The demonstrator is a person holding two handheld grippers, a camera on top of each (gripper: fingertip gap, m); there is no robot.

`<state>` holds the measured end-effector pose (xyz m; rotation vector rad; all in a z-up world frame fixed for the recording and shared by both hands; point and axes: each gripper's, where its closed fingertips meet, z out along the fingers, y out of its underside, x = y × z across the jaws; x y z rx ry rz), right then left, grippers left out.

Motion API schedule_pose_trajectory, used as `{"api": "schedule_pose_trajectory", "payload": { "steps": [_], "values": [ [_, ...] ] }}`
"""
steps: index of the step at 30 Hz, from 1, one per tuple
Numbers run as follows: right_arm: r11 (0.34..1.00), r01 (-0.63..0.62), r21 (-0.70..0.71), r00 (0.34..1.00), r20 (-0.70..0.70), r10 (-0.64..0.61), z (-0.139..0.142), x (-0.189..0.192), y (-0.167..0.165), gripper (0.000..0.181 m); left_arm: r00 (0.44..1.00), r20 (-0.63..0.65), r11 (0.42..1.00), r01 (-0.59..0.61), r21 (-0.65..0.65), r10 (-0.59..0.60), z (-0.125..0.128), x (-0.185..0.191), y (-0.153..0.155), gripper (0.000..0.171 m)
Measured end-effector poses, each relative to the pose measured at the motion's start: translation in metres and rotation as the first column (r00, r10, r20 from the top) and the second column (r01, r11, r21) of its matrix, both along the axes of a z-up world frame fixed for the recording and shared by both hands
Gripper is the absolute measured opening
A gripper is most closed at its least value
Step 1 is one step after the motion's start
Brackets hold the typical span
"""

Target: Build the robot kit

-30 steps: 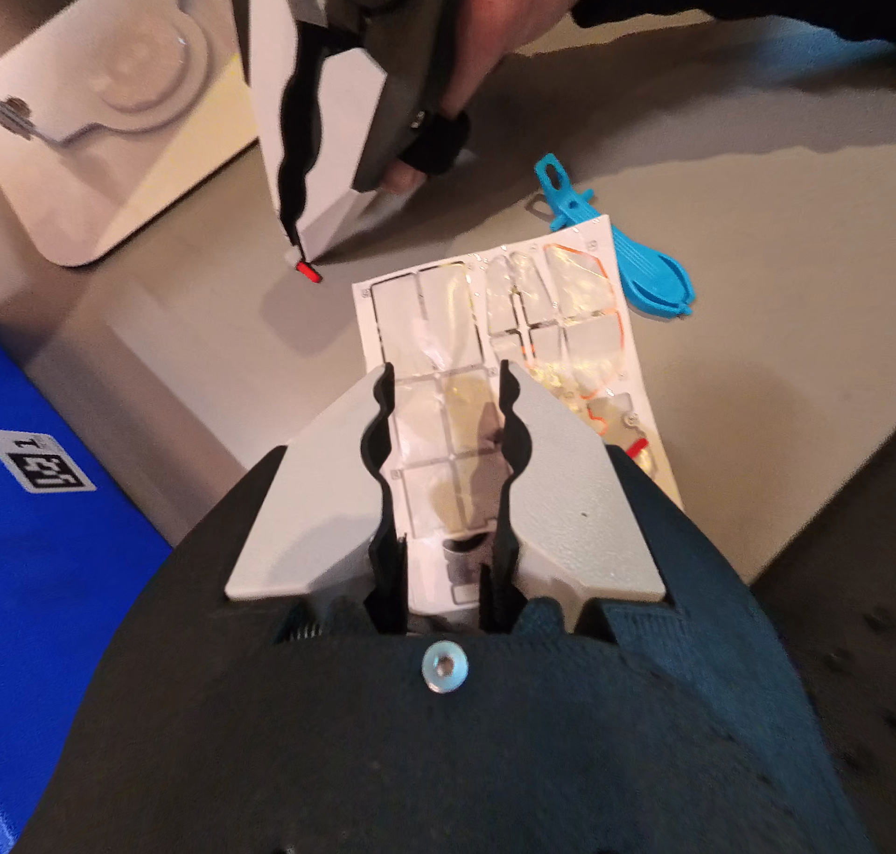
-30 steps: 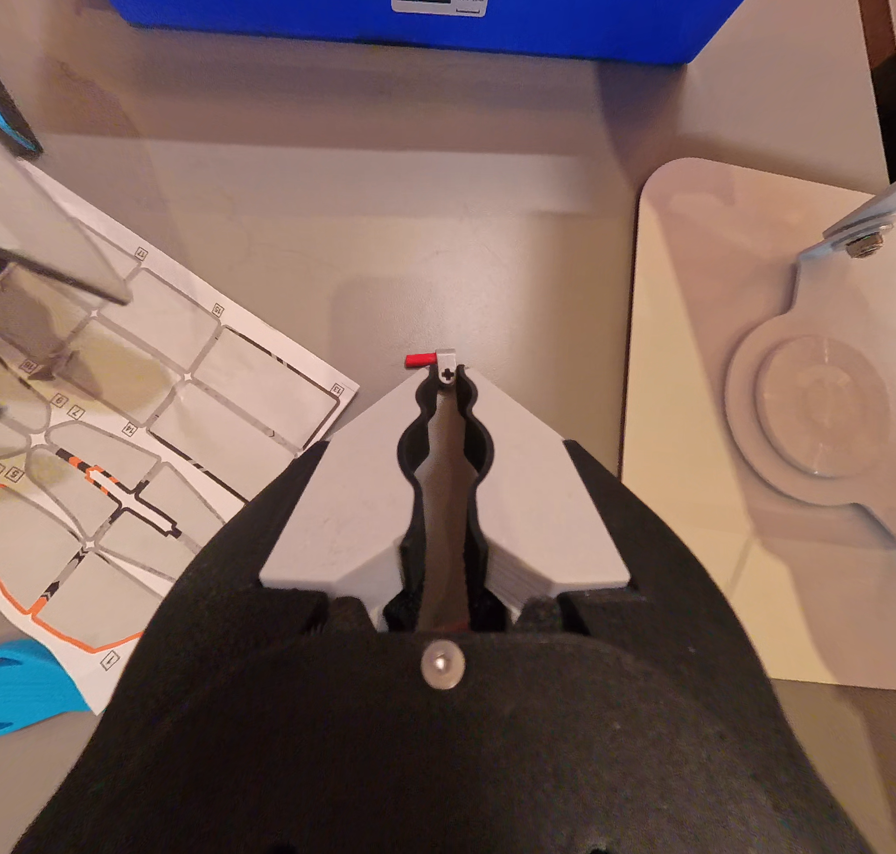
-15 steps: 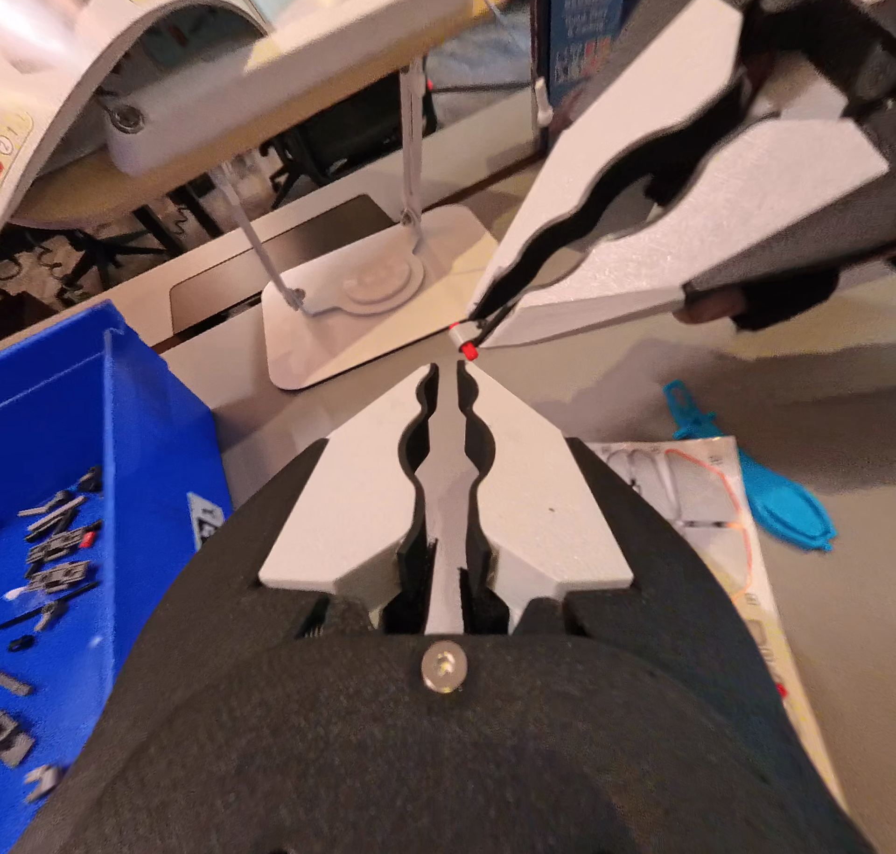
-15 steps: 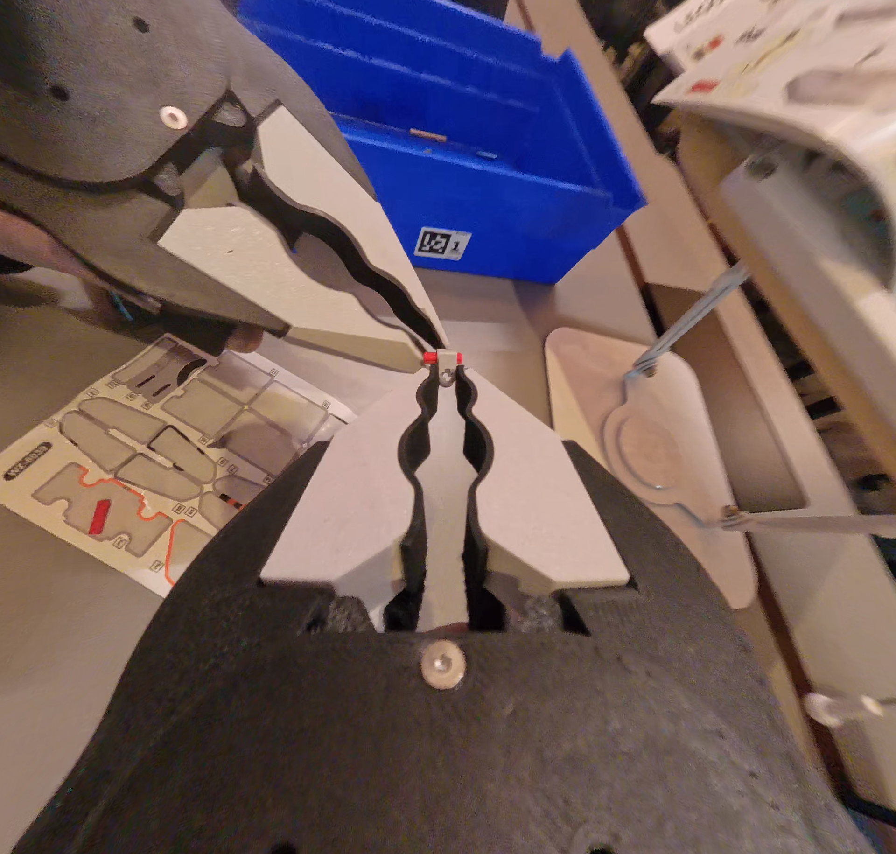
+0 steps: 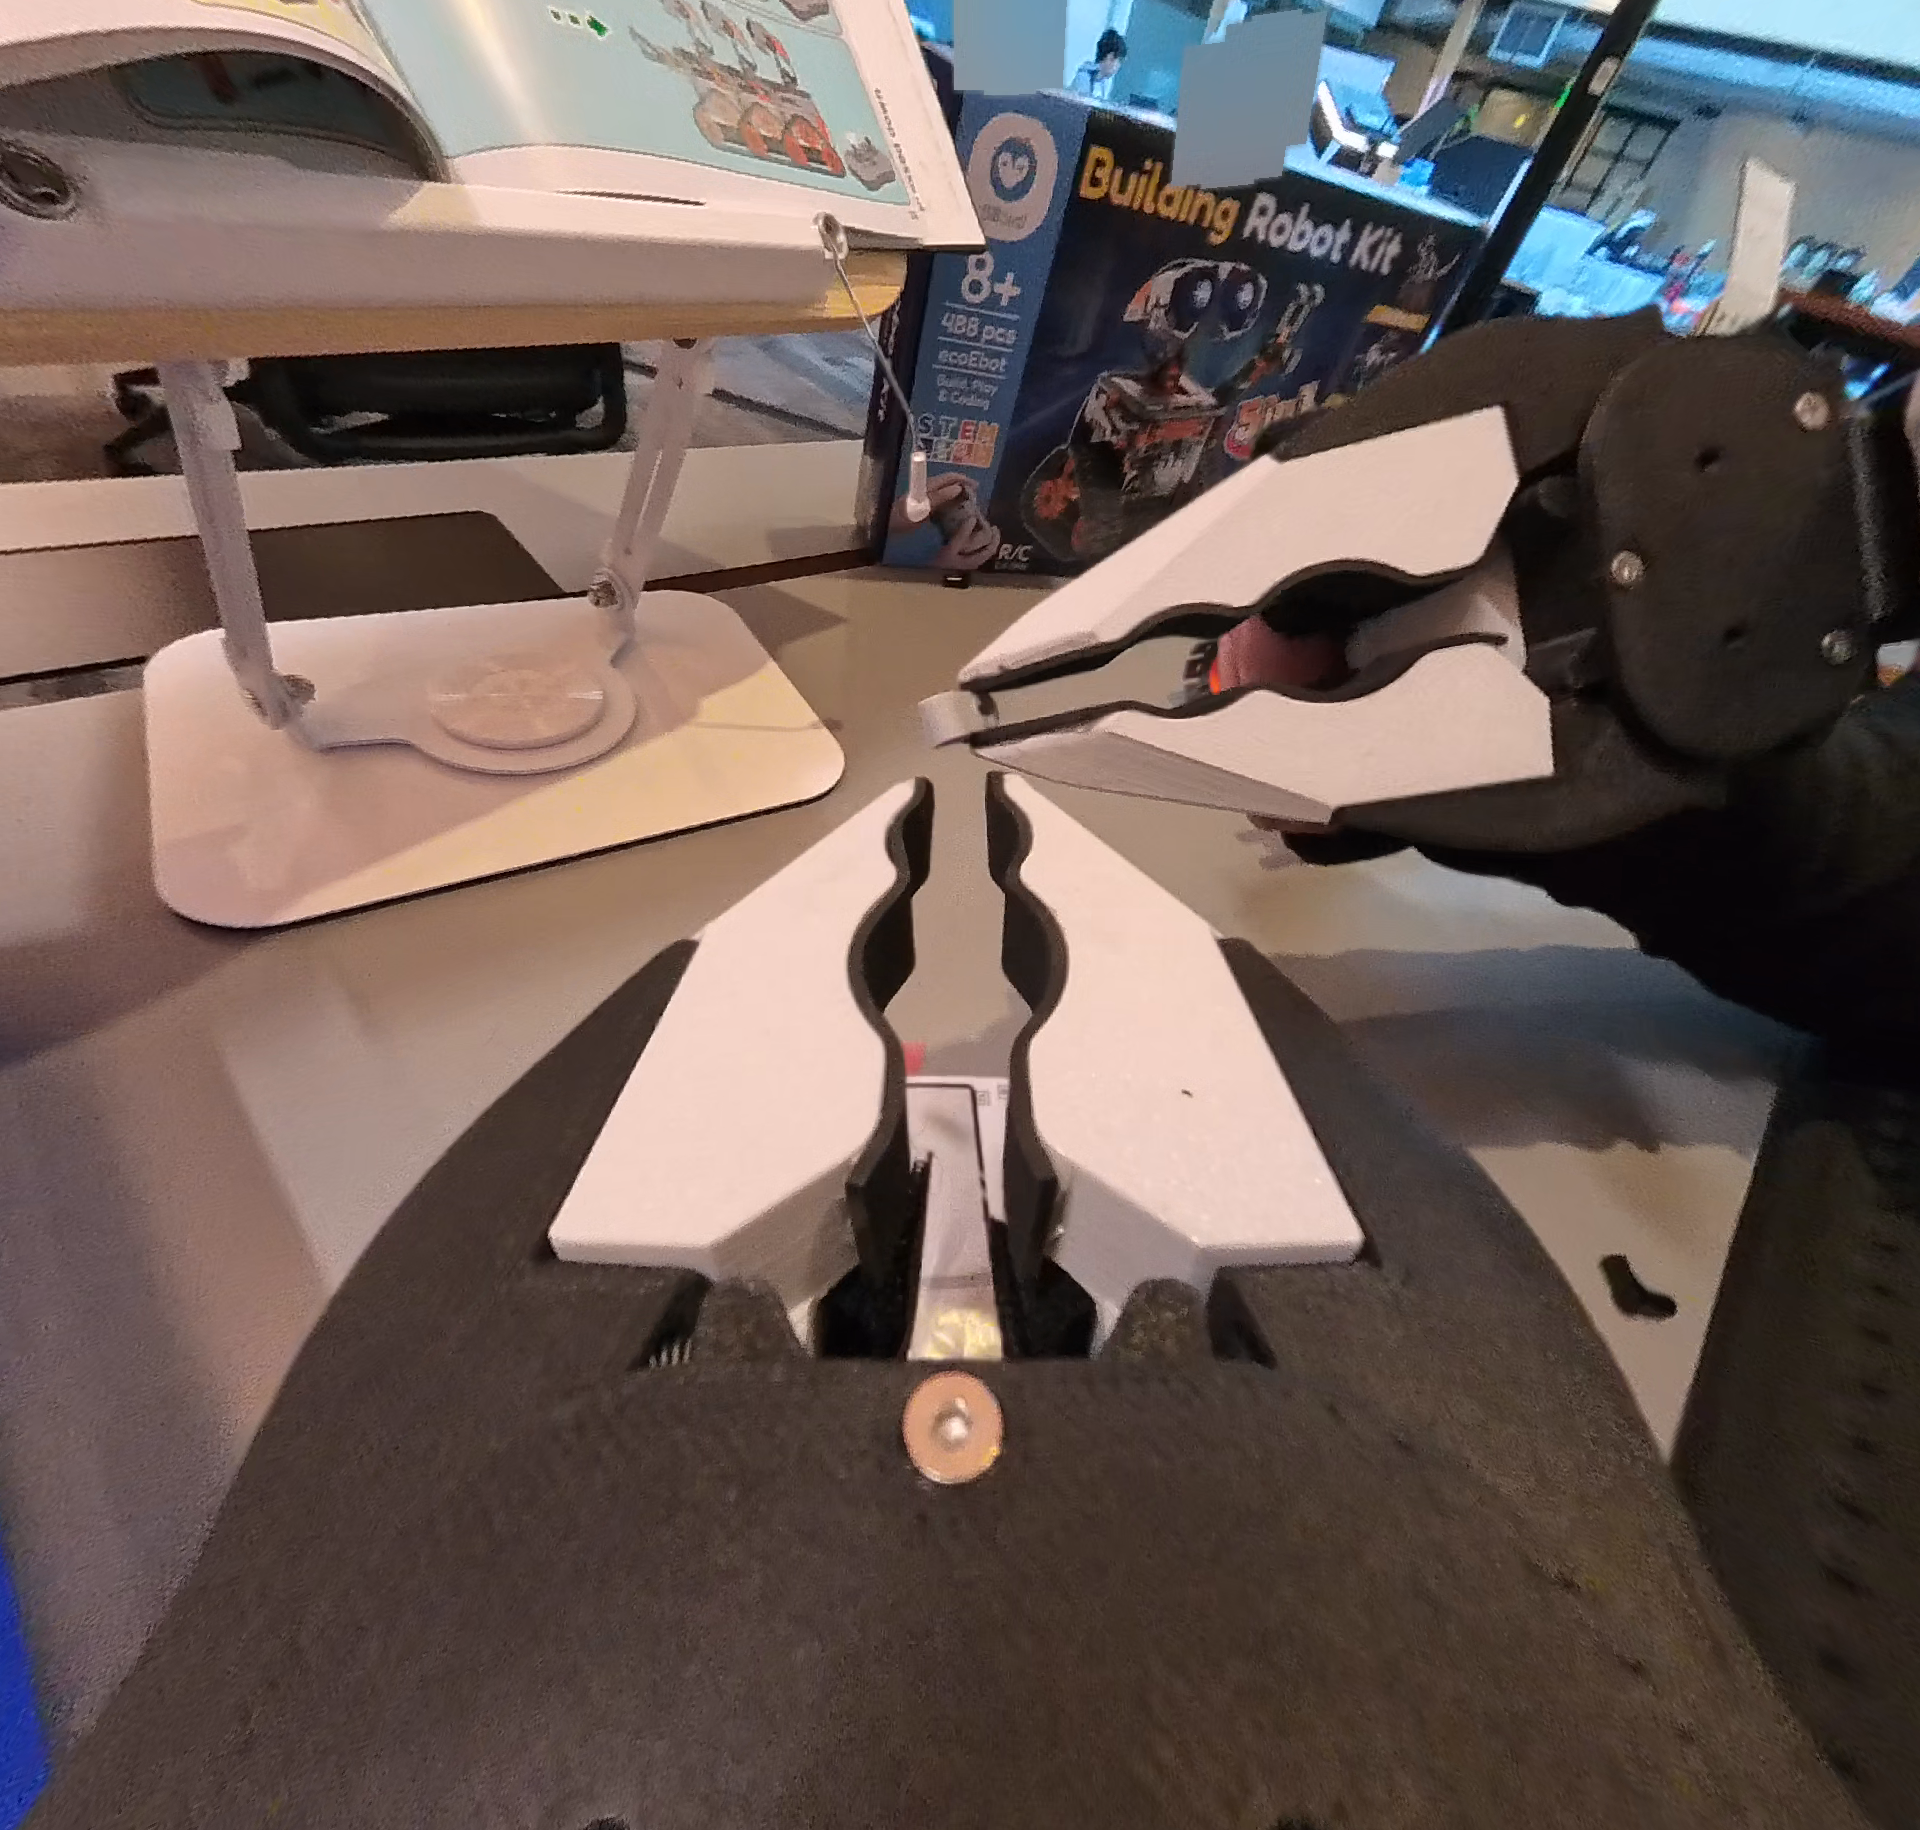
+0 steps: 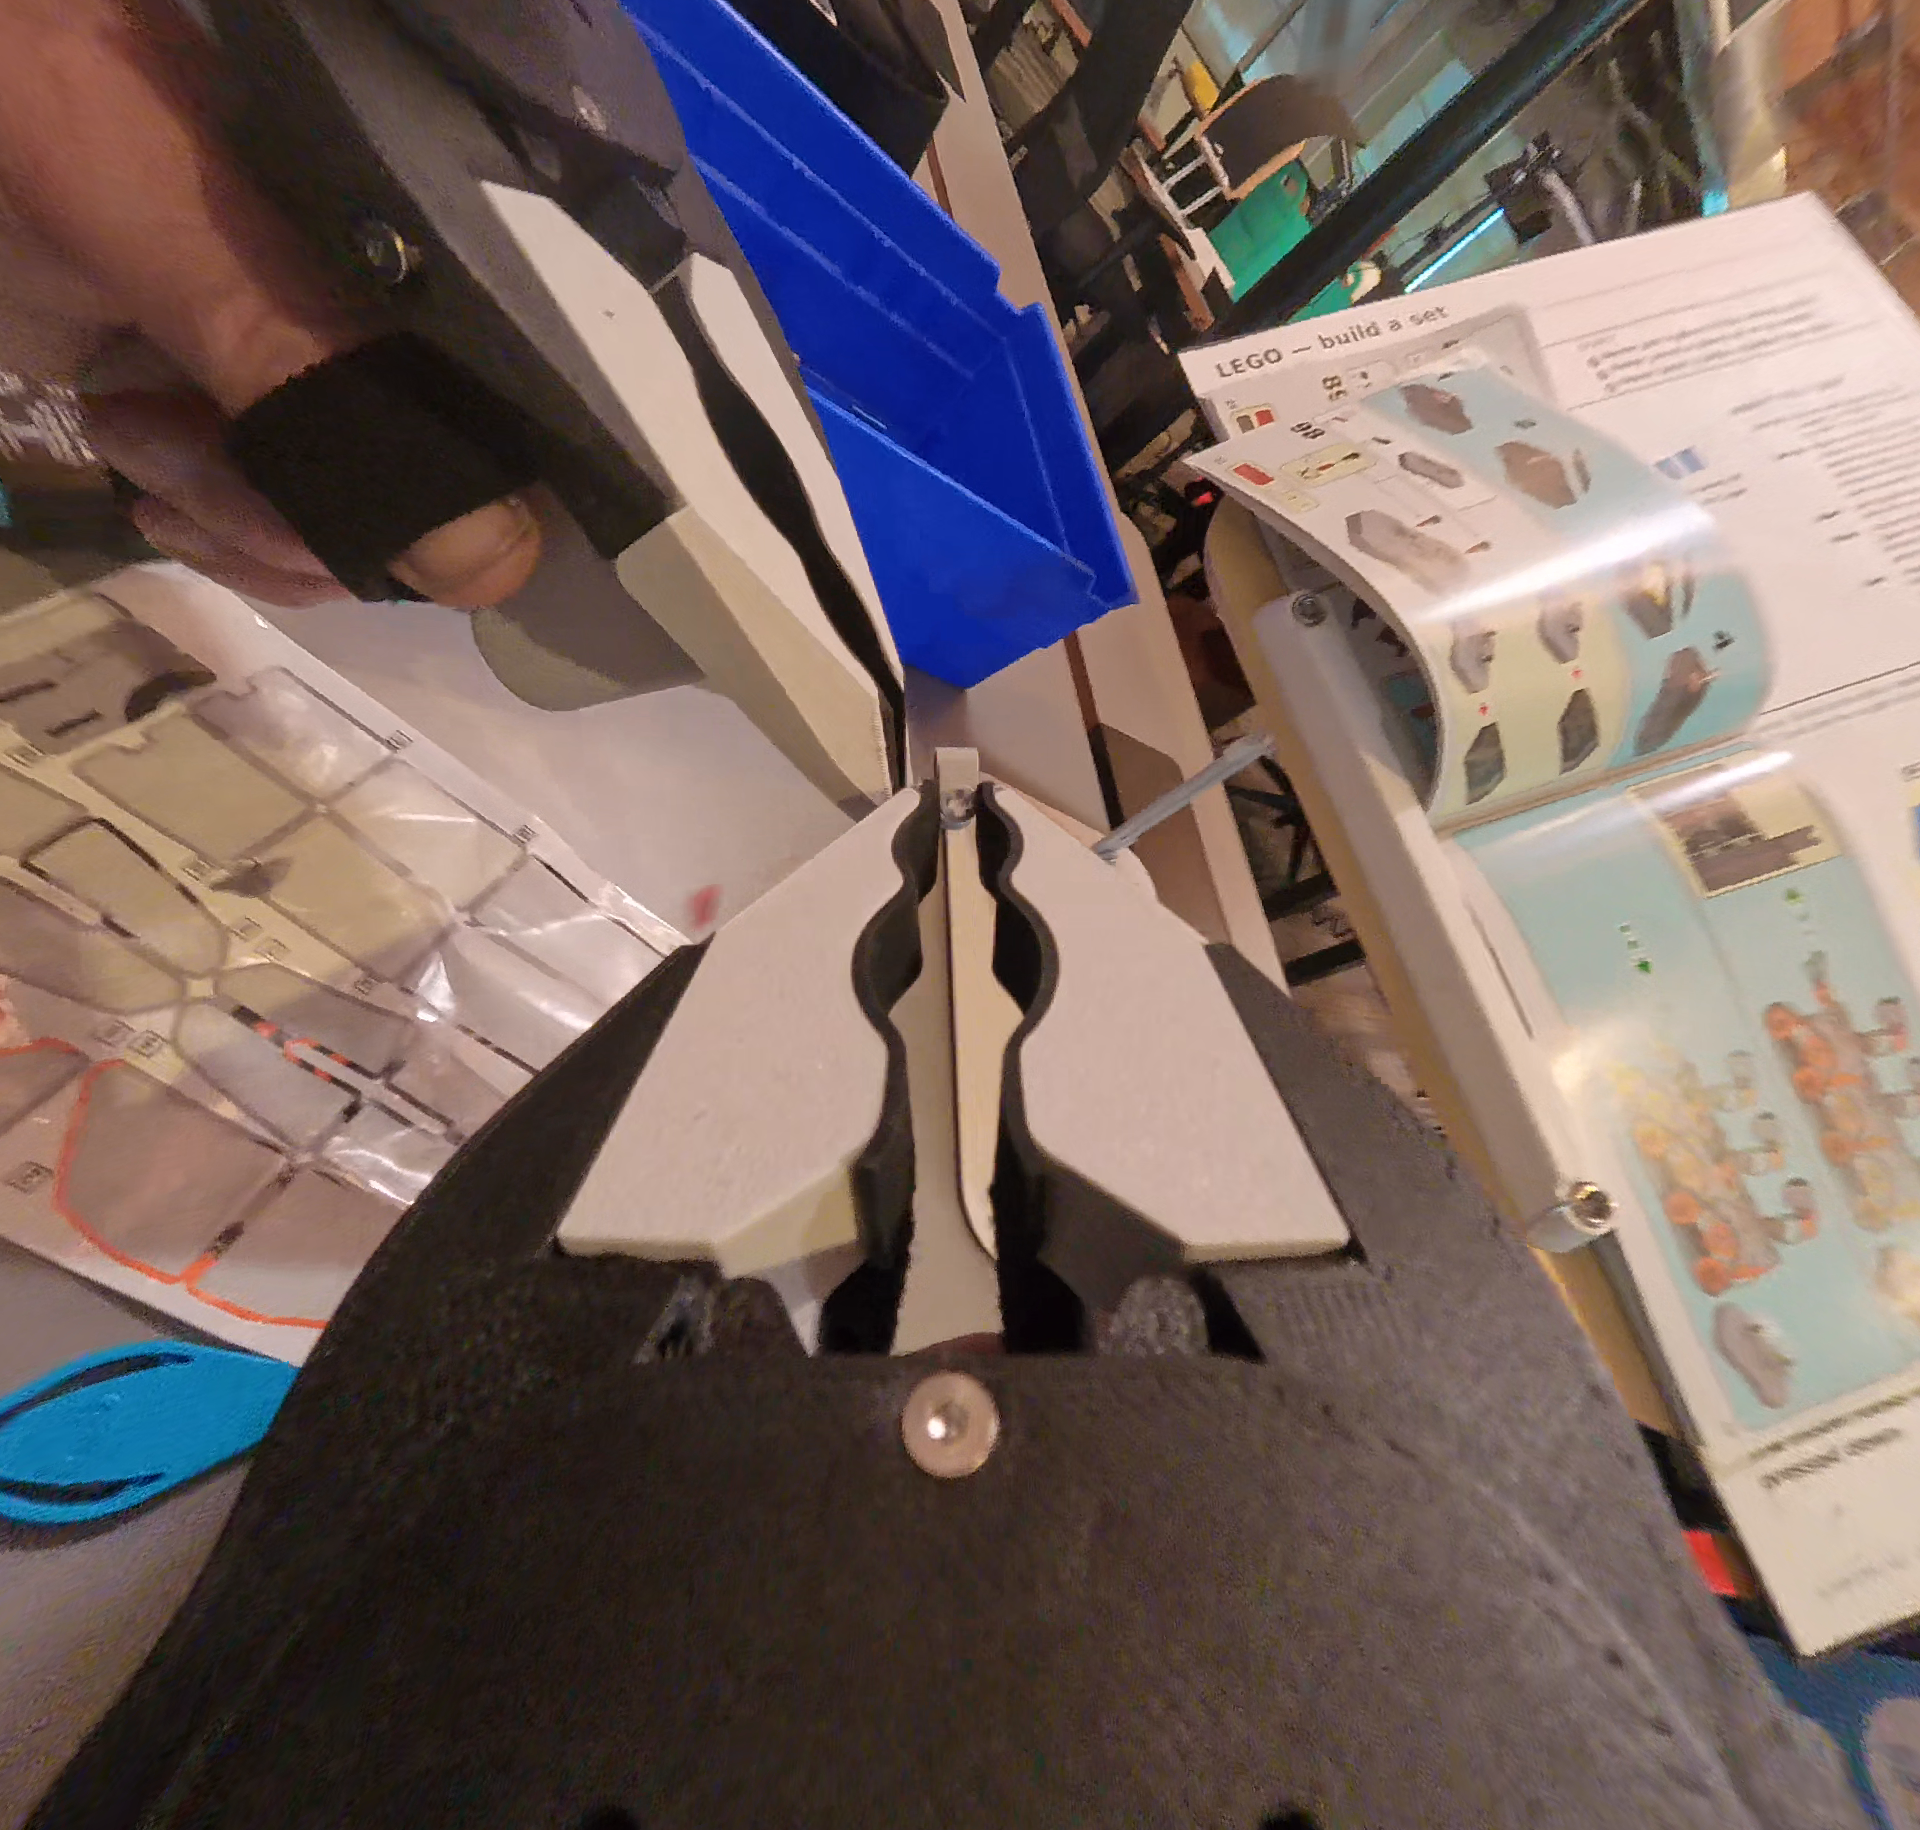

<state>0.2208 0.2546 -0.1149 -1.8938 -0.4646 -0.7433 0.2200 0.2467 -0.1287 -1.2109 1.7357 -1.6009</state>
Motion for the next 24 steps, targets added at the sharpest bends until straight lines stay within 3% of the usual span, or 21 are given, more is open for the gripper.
{"api": "schedule_pose_trajectory", "payload": {
  "steps": [3, 6, 9, 17, 19, 24],
  "values": [
    [1.0, -0.011, 0.001, 0.999, 0.036, 0.011, 0.002, -0.002, -0.001, 0.005, 1.0, -0.005, 0.999, 0.011, -0.034, -0.011, 0.001, 0.0, 0.0, 0.009],
    [1.0, -0.005, -0.018, 0.999, 0.038, 0.006, 0.0, 0.0, -0.004, 0.005, 1.0, -0.012, 1.0, -0.014, 0.014, 0.015, -0.003, -0.002, 0.008, 0.007],
    [0.998, -0.003, -0.056, 0.999, -0.041, 0.001, -0.008, 0.005, -0.007, 0.005, 0.994, -0.108, 0.994, 0.005, 0.108, 0.006, -0.021, -0.01, 0.011, 0.014],
    [0.948, -0.016, -0.319, 0.941, -0.325, -0.094, -0.081, 0.018, -0.015, 0.005, 0.973, -0.223, 0.877, 0.053, 0.477, 0.063, -0.074, -0.047, 0.015, 0.017],
    [0.947, -0.034, -0.319, 0.93, -0.356, -0.086, -0.085, 0.016, -0.013, 0.005, 0.984, -0.171, 0.855, 0.055, 0.516, 0.04, -0.069, -0.059, 0.01, 0.017],
    [0.909, -0.008, -0.418, 0.913, -0.373, -0.163, -0.103, 0.029, -0.015, 0.005, 0.977, -0.208, 0.828, 0.076, 0.555, 0.049, -0.079, -0.081, 0.013, 0.019]
  ]
}}
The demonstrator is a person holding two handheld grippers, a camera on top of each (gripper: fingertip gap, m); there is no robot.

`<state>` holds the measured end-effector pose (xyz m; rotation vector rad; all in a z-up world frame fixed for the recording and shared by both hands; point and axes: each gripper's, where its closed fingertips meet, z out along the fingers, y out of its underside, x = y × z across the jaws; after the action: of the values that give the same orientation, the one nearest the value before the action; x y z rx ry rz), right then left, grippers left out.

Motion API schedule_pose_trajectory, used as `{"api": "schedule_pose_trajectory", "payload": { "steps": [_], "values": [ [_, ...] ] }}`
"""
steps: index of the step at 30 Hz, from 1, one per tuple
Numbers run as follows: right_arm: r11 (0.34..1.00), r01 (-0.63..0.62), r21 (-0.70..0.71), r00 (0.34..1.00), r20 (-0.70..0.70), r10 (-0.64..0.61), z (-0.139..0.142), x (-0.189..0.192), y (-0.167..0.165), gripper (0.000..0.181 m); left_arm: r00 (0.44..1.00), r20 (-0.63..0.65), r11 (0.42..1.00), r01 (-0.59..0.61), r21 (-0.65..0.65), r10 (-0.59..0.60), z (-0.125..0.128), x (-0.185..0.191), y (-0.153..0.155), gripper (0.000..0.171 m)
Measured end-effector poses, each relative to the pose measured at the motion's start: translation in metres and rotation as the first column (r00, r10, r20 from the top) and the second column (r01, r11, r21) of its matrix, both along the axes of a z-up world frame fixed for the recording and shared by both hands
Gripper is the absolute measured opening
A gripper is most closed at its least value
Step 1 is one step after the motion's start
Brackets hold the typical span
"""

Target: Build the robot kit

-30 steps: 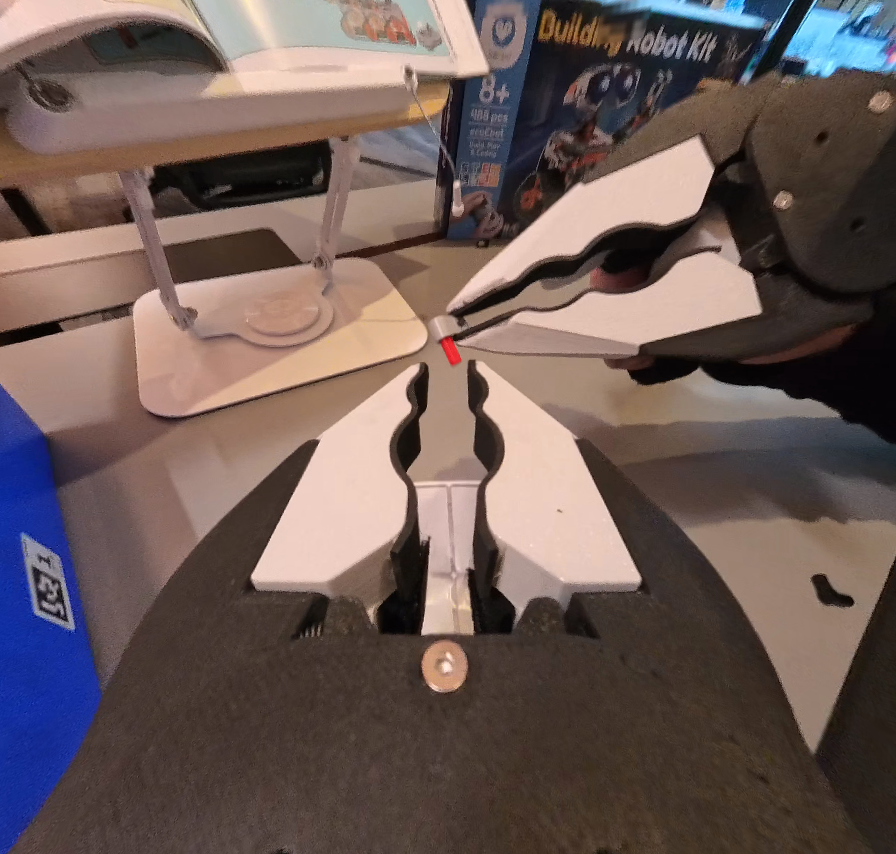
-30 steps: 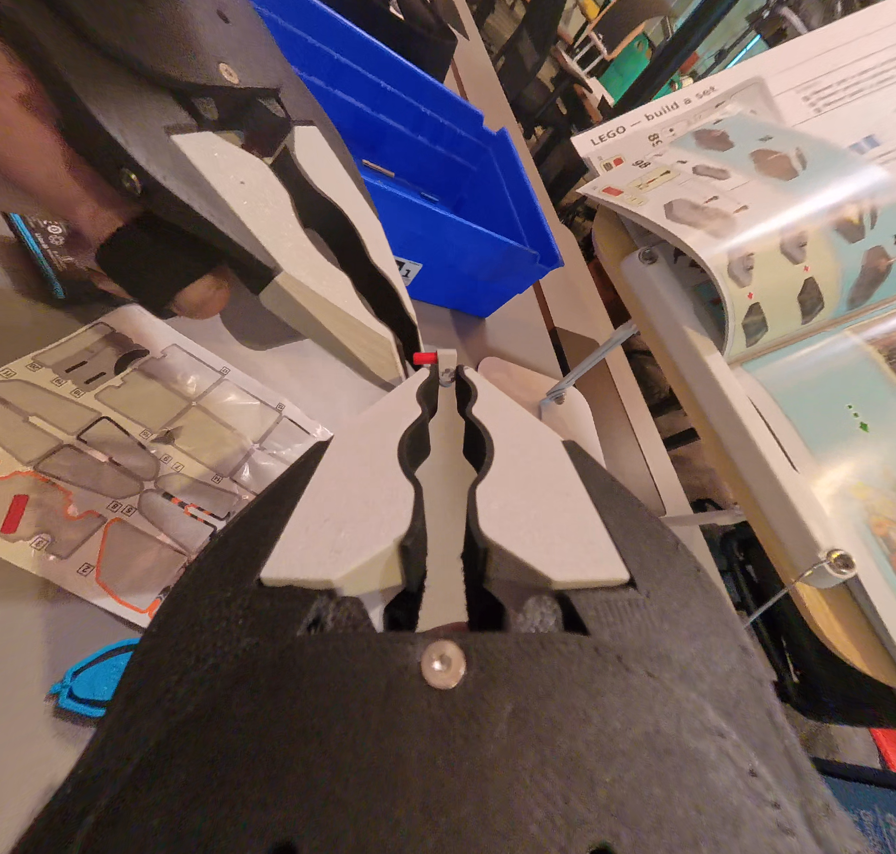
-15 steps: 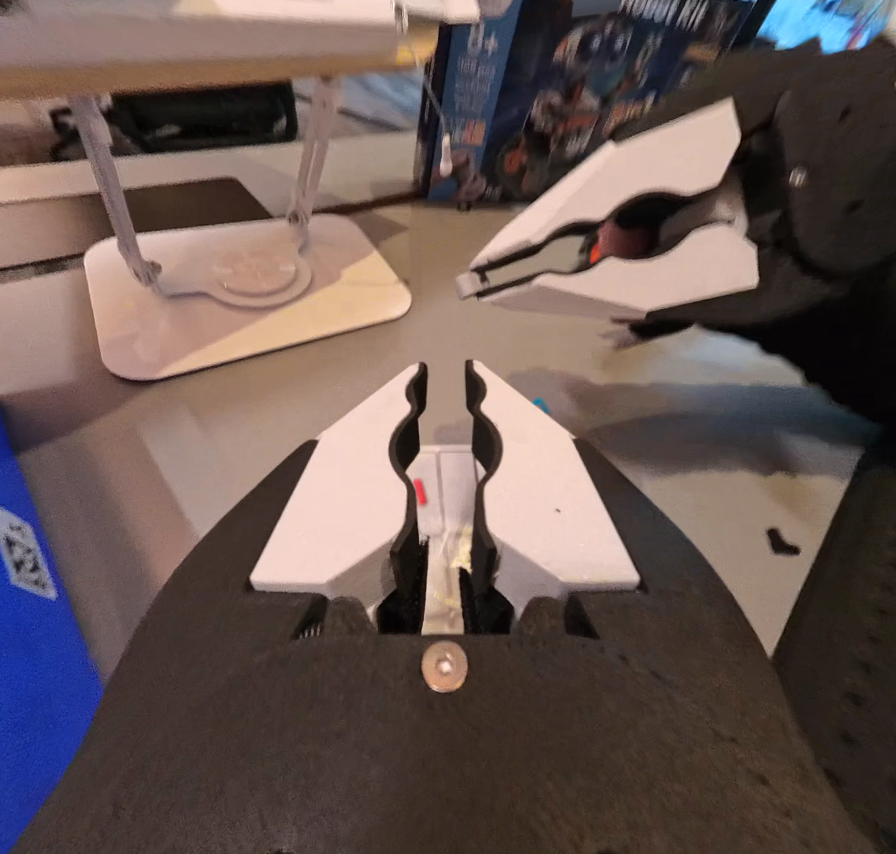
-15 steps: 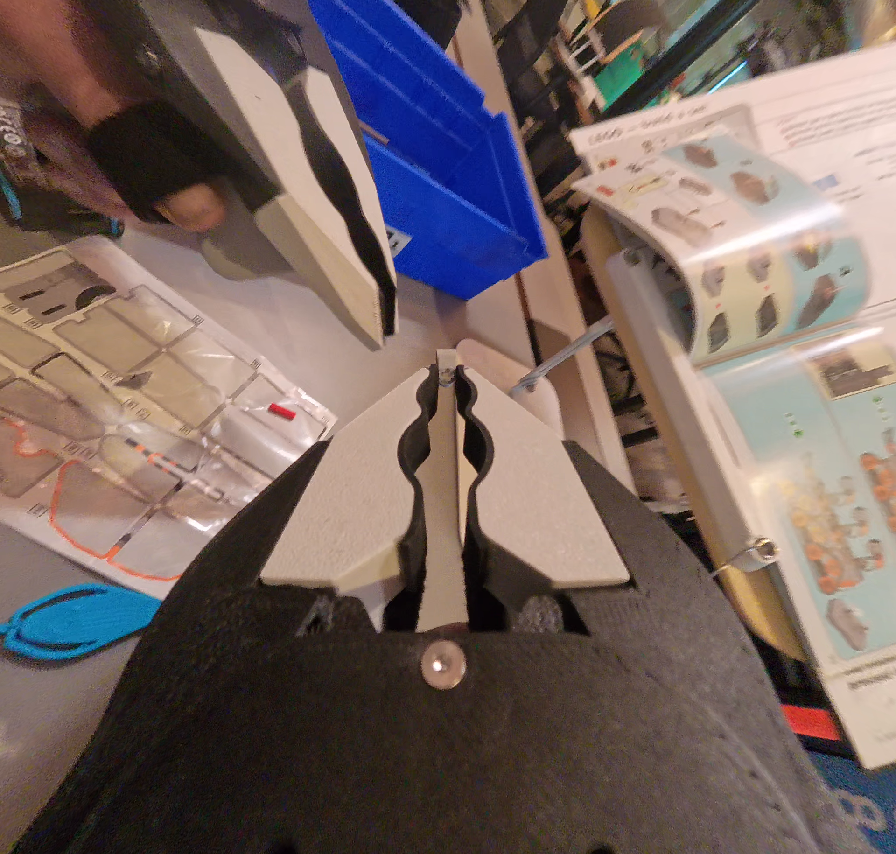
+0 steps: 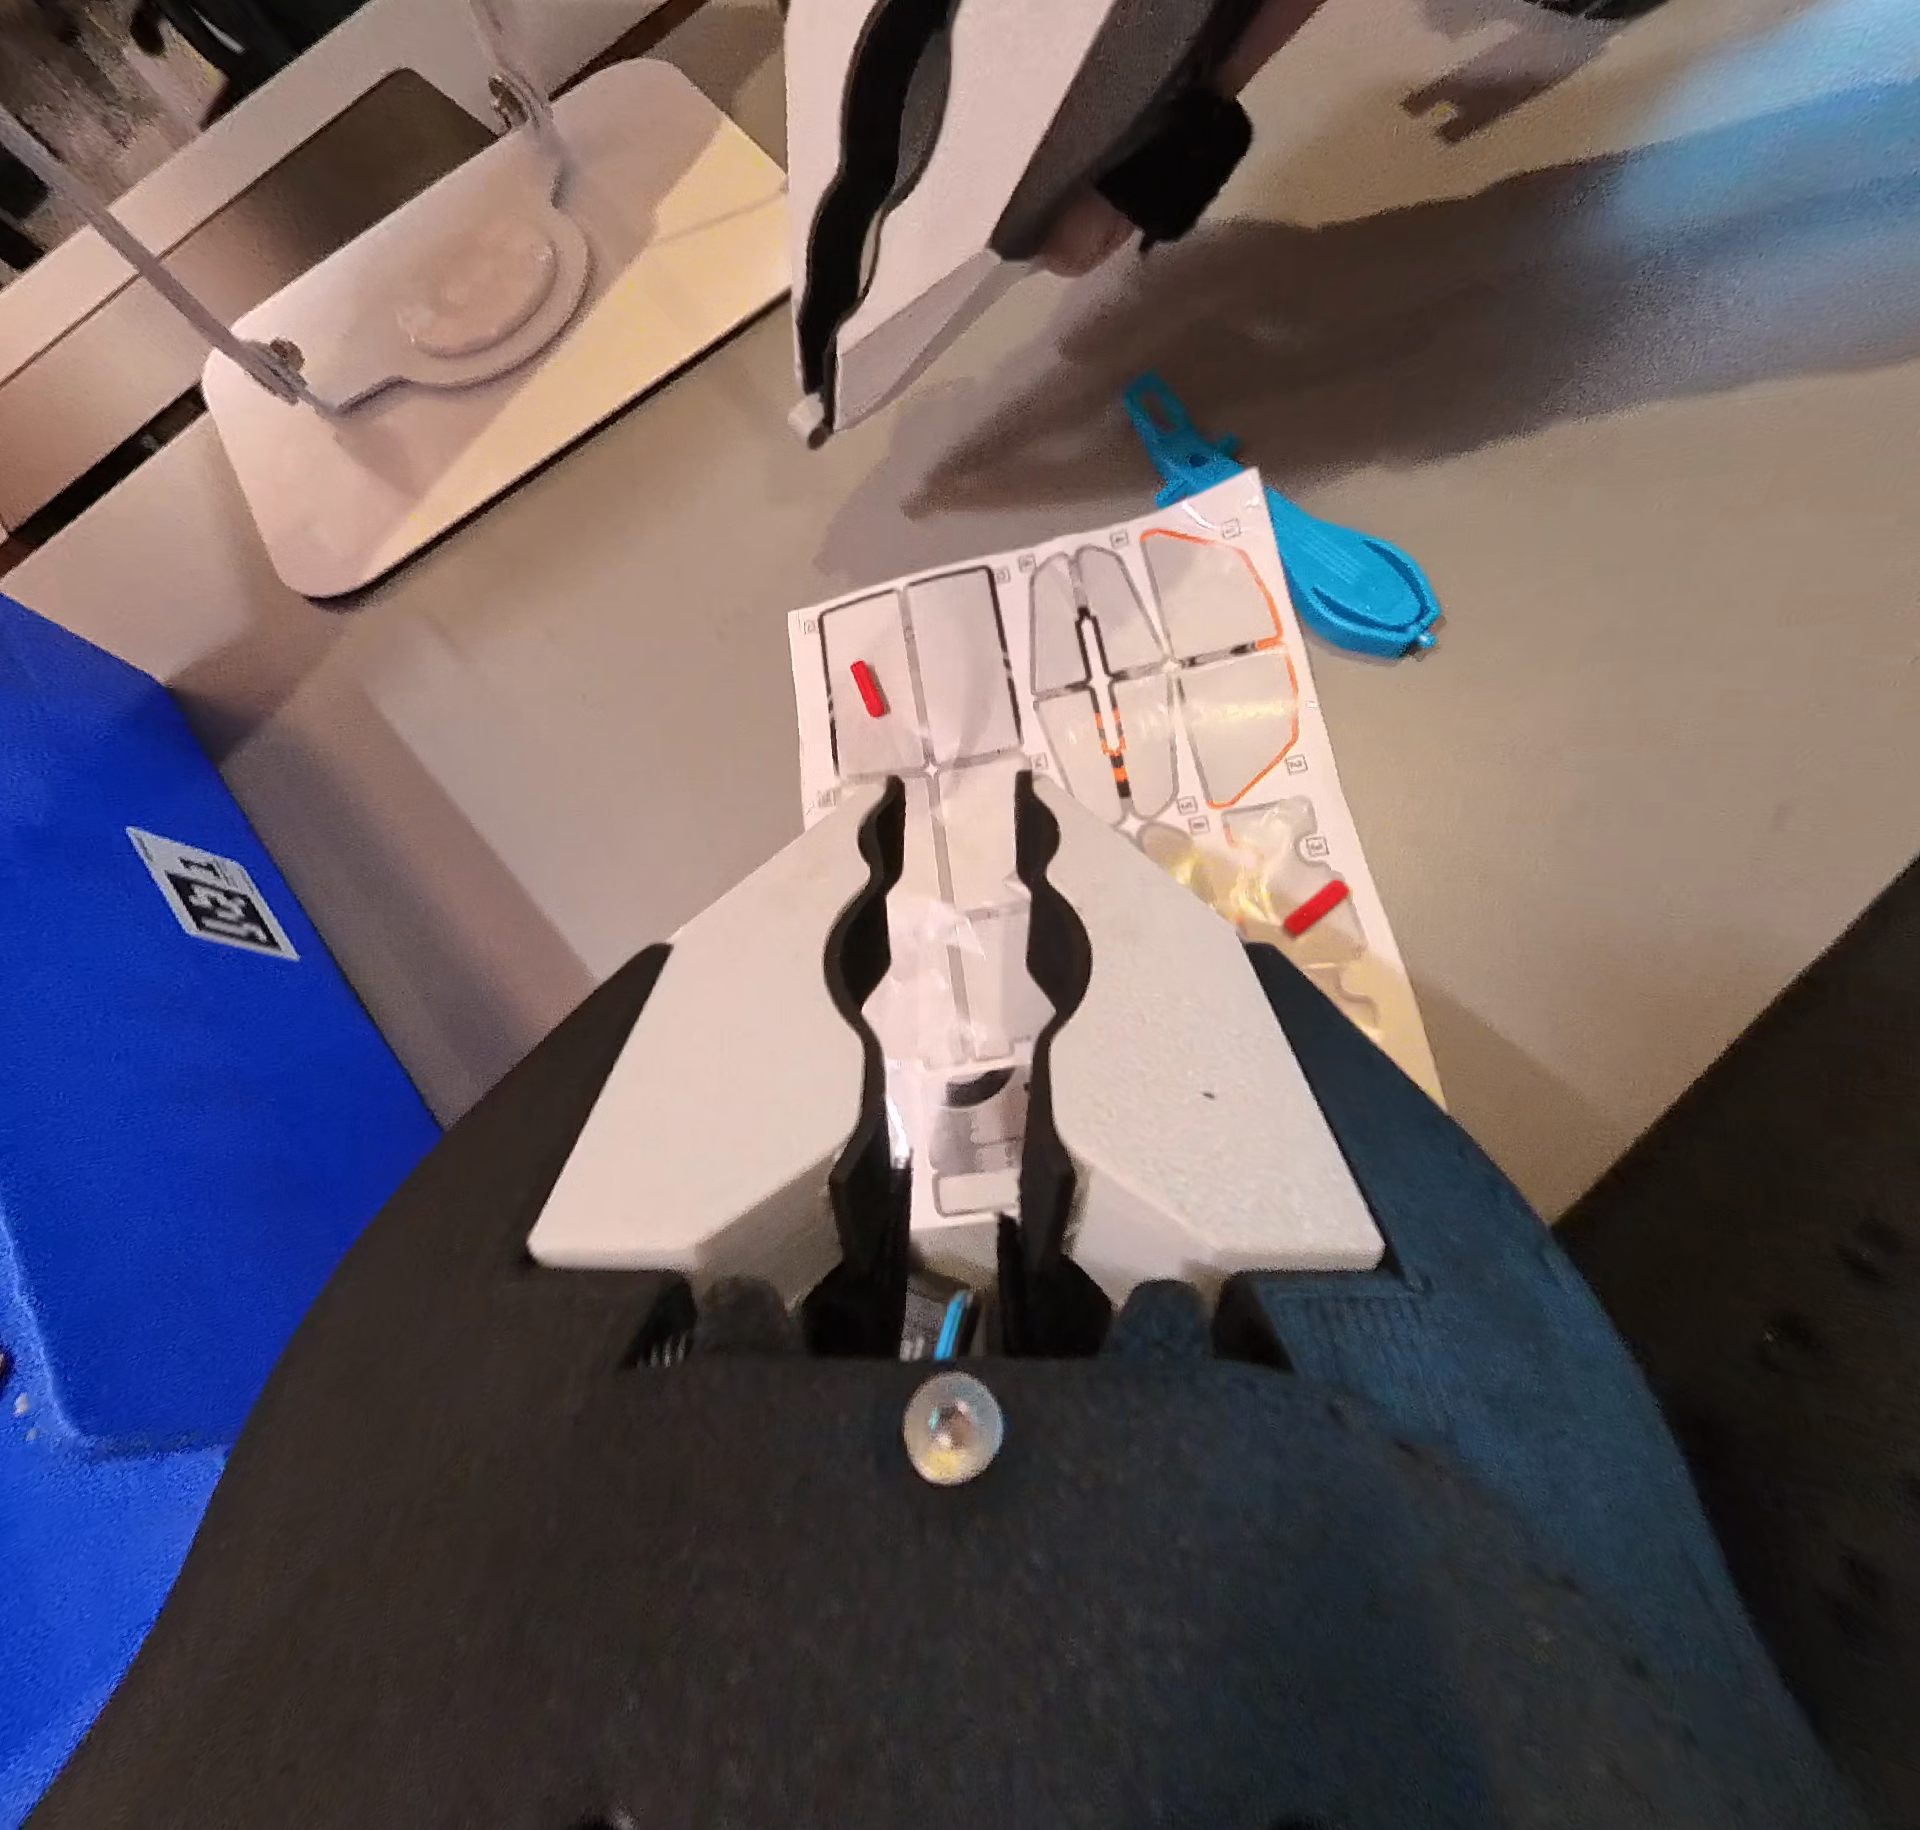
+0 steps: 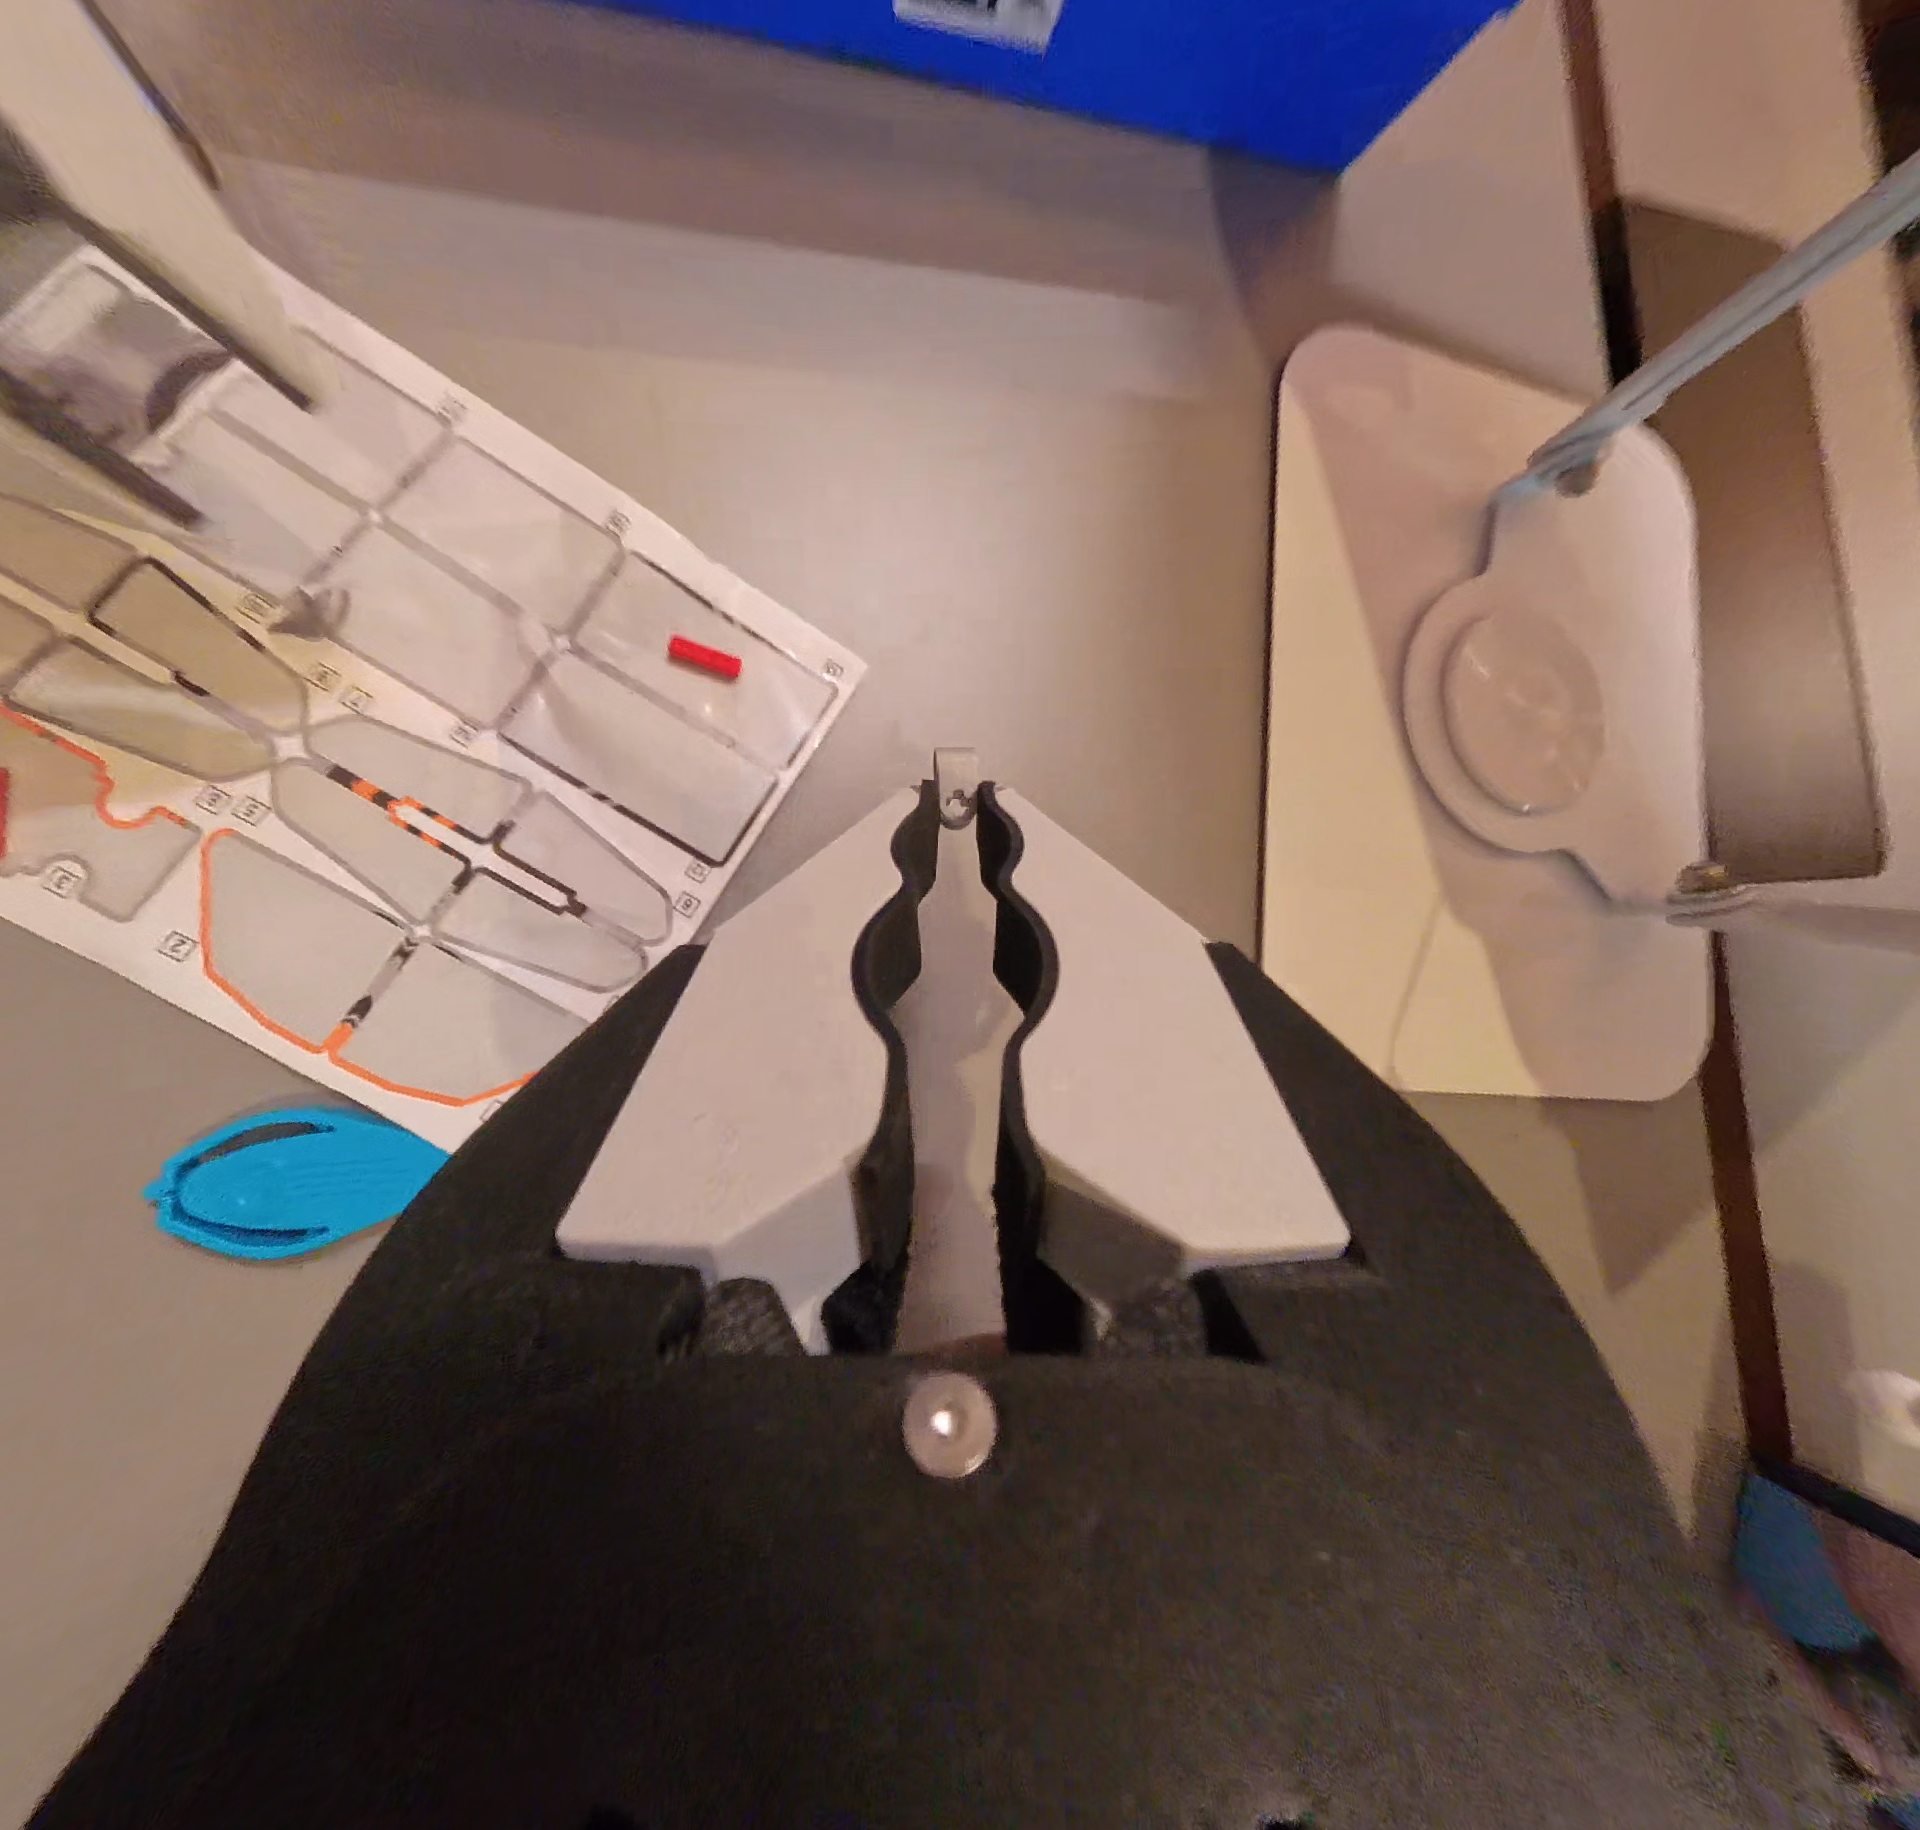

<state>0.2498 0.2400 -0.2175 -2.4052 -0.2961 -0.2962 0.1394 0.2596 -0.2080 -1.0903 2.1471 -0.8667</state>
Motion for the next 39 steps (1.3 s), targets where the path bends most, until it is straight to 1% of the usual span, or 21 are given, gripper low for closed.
{"api": "schedule_pose_trajectory", "payload": {
  "steps": [2, 4, 6, 8, 9, 10, 14, 18, 20, 21, 22, 23, 25, 27, 28, 29, 30, 31, 35, 37, 39],
  "values": [
    [1.0, -0.012, -0.002, 0.999, -0.049, 0.012, -0.007, 0.0, 0.004, 0.005, 1.0, 0.018, 1.0, -0.002, -0.001, 0.002, 0.004, -0.004, 0.002, 0.019],
    [1.0, -0.01, -0.022, 0.997, -0.077, 0.009, -0.012, 0.0, 0.004, 0.005, 0.999, 0.046, 1.0, 0.002, -0.016, -0.002, 0.016, -0.009, 0.004, 0.019],
    [0.999, 0.002, -0.048, 0.998, -0.068, -0.006, -0.017, 0.004, 0.003, 0.005, 0.996, 0.087, 1.0, 0.007, -0.028, -0.005, 0.033, -0.014, 0.01, 0.018],
    [0.997, 0.011, -0.073, 0.993, -0.116, -0.02, -0.024, 0.004, 0.0, 0.005, 0.993, 0.118, 0.999, -0.012, -0.03, 0.015, 0.05, -0.018, 0.022, 0.018],
    [0.996, 0.008, -0.084, 0.989, -0.145, -0.02, -0.027, 0.002, -0.001, 0.008, 0.989, 0.144, 0.999, -0.029, -0.023, 0.032, 0.059, -0.02, 0.031, 0.018],
    [0.997, 0.022, -0.077, 0.988, -0.15, -0.034, -0.028, 0.005, 0.0, 0.017, 0.983, 0.173, 0.998, -0.06, -0.016, 0.061, 0.069, -0.021, 0.043, 0.018],
    [0.998, 0.04, -0.044, 0.983, -0.175, -0.047, -0.022, 0.006, 0.0, 0.026, 0.936, 0.251, 0.967, -0.254, -0.002, 0.246, 0.098, -0.021, 0.119, 0.02],
    [0.999, 0.032, -0.027, 0.988, -0.147, -0.036, -0.012, 0.0, -0.005, 0.023, 0.838, 0.302, 0.87, -0.491, 0.052, 0.455, 0.109, -0.022, 0.213, 0.024],
    [1.0, 0.023, -0.013, 0.99, -0.138, -0.024, -0.006, -0.007, -0.008, 0.021, 0.792, 0.281, 0.806, -0.585, 0.093, 0.542, 0.104, -0.023, 0.253, 0.032],
    [1.0, 0.018, -0.007, 0.991, -0.132, -0.019, -0.003, -0.01, -0.01, 0.021, 0.761, 0.293, 0.767, -0.63, 0.12, 0.579, 0.103, -0.024, 0.273, 0.032],
    [1.0, 0.014, -0.004, 0.992, -0.127, -0.014, 0.0, -0.014, -0.012, 0.02, 0.735, 0.257, 0.728, -0.671, 0.143, 0.627, 0.095, -0.026, 0.293, 0.037],
    [1.0, 0.01, -0.002, 0.992, -0.122, -0.01, 0.002, -0.018, -0.015, 0.019, 0.719, 0.201, 0.701, -0.694, 0.165, 0.665, 0.083, -0.028, 0.308, 0.046],
    [1.0, 0.006, 0.01, 0.993, -0.117, -0.005, 0.006, -0.025, -0.02, 0.018, 0.693, 0.148, 0.673, -0.721, 0.166, 0.705, 0.067, -0.026, 0.332, 0.048],
    [1.0, 0.006, 0.02, 0.993, -0.118, -0.004, 0.009, -0.03, -0.025, 0.017, 0.689, 0.063, 0.678, -0.723, 0.131, 0.723, 0.048, -0.024, 0.342, 0.047],
    [1.0, 0.005, 0.025, 0.993, -0.119, -0.002, 0.01, -0.032, -0.027, 0.016, 0.682, 0.043, 0.674, -0.729, 0.119, 0.73, 0.042, -0.024, 0.347, 0.042],
    [1.0, 0.006, 0.027, 0.993, -0.119, -0.003, 0.011, -0.032, -0.03, 0.016, 0.68, 0.011, 0.675, -0.73, 0.111, 0.733, 0.035, -0.026, 0.35, 0.034],
    [1.0, 0.008, 0.029, 0.993, -0.12, -0.005, 0.011, -0.033, -0.032, 0.015, 0.683, -0.009, 0.681, -0.726, 0.097, 0.73, 0.03, -0.026, 0.351, 0.02],
    [1.0, 0.01, 0.029, 0.992, -0.125, -0.006, 0.01, -0.033, -0.033, 0.015, 0.686, -0.005, 0.684, -0.725, 0.079, 0.728, 0.029, -0.025, 0.351, 0.014],
    [1.0, 0.018, 0.025, 0.99, -0.137, -0.014, 0.006, -0.031, -0.037, 0.013, 0.696, 0.009, 0.695, -0.718, 0.047, 0.718, 0.032, -0.024, 0.344, 0.01],
    [0.999, 0.021, 0.027, 0.99, -0.141, -0.017, 0.004, -0.031, -0.037, 0.012, 0.703, -0.003, 0.703, -0.712, 0.005, 0.712, 0.032, -0.023, 0.335, 0.008],
    [0.999, 0.022, 0.031, 0.99, -0.143, -0.017, 0.004, -0.032, -0.038, 0.011, 0.728, 0.001, 0.728, -0.685, -0.012, 0.685, 0.032, -0.022, 0.32, 0.006]
  ]
}}
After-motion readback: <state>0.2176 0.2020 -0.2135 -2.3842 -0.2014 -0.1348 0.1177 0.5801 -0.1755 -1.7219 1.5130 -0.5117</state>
